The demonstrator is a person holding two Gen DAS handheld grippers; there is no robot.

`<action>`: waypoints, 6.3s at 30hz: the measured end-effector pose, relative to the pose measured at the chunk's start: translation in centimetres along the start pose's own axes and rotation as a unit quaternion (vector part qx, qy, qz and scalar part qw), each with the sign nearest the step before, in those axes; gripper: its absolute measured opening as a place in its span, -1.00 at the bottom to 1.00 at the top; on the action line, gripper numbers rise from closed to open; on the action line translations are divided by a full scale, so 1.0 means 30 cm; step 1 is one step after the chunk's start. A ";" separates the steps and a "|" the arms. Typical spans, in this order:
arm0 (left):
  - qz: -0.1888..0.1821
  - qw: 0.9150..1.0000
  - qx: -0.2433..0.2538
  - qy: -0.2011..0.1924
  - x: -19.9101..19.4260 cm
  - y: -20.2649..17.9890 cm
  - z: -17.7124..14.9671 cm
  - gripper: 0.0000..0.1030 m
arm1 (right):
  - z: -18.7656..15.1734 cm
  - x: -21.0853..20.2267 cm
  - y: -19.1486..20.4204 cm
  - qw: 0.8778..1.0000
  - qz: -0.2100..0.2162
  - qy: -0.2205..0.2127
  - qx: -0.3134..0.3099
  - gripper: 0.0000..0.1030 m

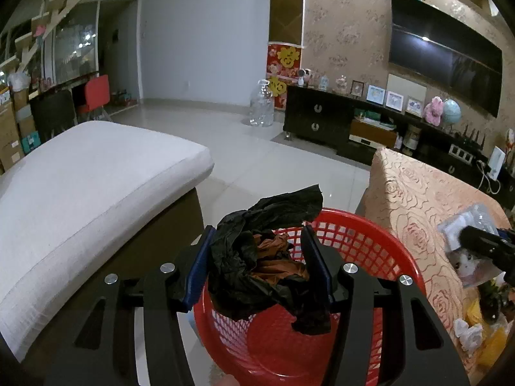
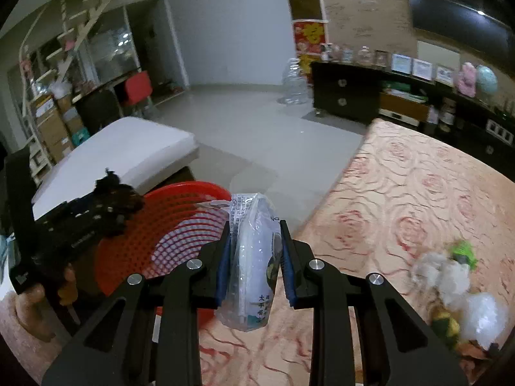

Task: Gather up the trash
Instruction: 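Release the black bag and the clear bottle into the red wastebasket with both tools, then move both tools back over the trash pile on the table, then grasp the white tissue with the left tool, then carry the tissue with the left tool while the right tool grasps a clear plastic bag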

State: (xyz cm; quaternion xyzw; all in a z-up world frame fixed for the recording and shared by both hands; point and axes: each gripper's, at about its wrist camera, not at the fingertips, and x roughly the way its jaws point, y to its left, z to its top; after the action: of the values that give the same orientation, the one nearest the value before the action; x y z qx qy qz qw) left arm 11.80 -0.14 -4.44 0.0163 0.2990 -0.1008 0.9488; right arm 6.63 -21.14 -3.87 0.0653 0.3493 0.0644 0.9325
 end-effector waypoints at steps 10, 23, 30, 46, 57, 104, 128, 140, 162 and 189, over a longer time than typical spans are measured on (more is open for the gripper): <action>0.004 1.000 0.006 0.011 0.027 -0.003 -0.003 0.02 | 0.045 0.115 0.122 0.998 0.055 0.023 -0.014 -0.46; 0.017 0.999 -0.004 0.026 0.054 -0.007 -0.005 0.27 | 0.018 0.167 0.142 0.996 0.079 0.043 0.000 0.06; 0.020 1.000 0.001 0.012 0.024 -0.030 -0.009 0.50 | 0.034 0.094 0.083 0.998 0.060 0.015 0.015 0.15; -0.018 0.998 0.023 -0.048 -0.120 -0.229 0.054 0.63 | -0.023 -0.204 -0.267 0.993 -0.087 -0.057 0.056 0.59; -0.070 0.993 0.067 -0.070 -0.037 -0.494 0.213 0.63 | -0.087 -0.362 -0.549 0.966 -0.189 -0.100 0.145 0.59; -0.286 0.924 0.251 0.036 -0.086 -0.768 -0.282 0.63 | -0.387 -0.530 -0.674 0.931 -0.248 -0.102 0.248 0.64; -0.308 0.901 0.251 0.171 0.062 -0.900 -0.409 -0.31 | -0.453 -0.573 -0.731 0.926 -0.224 -0.102 0.286 0.64; -0.306 0.917 0.221 0.129 0.016 -0.818 -0.311 -0.34 | -0.425 -0.561 -0.708 0.927 -0.238 -0.098 0.273 0.64; -0.249 0.950 0.188 0.006 -0.036 -0.675 -0.106 -0.34 | -0.289 -0.178 -0.800 0.957 -0.190 0.077 0.205 0.64; -0.219 0.963 0.157 -0.008 -0.013 -0.594 -0.072 -0.34 | -0.217 -0.345 -0.715 0.959 -0.184 -0.060 0.206 -0.05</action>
State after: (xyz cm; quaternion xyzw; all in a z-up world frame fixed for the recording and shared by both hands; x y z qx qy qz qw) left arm 6.70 -17.32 -5.46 0.0981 0.2682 -0.3520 0.8914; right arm -3.80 -43.44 -5.66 0.1939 0.3043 -0.1857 0.9140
